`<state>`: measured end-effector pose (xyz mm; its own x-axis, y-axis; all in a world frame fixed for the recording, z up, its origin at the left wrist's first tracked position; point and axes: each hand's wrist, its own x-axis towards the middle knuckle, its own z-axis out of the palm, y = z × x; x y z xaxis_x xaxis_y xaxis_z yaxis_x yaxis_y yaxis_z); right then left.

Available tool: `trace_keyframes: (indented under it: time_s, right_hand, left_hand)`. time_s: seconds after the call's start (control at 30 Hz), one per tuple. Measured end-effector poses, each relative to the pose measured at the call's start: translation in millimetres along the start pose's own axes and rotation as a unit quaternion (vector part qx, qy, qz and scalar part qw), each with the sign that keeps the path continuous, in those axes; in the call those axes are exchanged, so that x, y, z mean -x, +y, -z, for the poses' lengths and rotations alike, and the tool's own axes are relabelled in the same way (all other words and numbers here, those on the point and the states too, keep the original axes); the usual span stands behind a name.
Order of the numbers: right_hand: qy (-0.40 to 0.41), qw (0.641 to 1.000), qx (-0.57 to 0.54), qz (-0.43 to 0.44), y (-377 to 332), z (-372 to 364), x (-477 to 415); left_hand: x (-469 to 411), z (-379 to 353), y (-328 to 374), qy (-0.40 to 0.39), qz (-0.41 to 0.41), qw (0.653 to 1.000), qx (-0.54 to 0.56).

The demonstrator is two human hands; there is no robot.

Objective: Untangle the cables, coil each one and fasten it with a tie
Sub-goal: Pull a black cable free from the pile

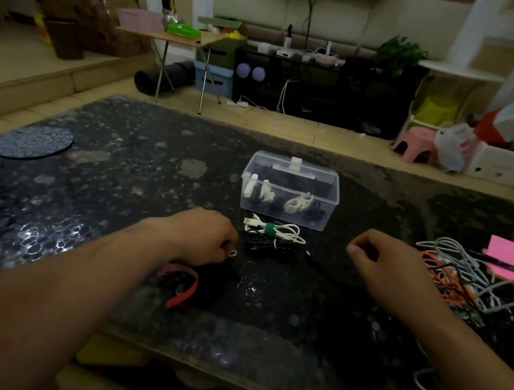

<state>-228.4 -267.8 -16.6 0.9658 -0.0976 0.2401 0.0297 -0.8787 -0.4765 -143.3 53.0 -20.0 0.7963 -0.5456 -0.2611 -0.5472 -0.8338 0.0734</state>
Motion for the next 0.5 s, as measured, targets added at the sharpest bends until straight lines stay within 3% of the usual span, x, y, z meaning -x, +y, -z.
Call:
trace_keyframes:
  time_s: [0.2, 0.5]
  right_hand:
    - [0.017, 1.0, -0.006, -0.021, 13.9, 23.3, -0.6]
    - [0.076, 0.994, -0.018, -0.077, 58.5, 65.0, -3.5]
  left_hand:
    - [0.0, 6.9, -17.7, 0.039, 0.028, 0.998, 0.043]
    - [-19.6, 12.8, 38.6, 0.122, -0.044, 0.987, 0.093]
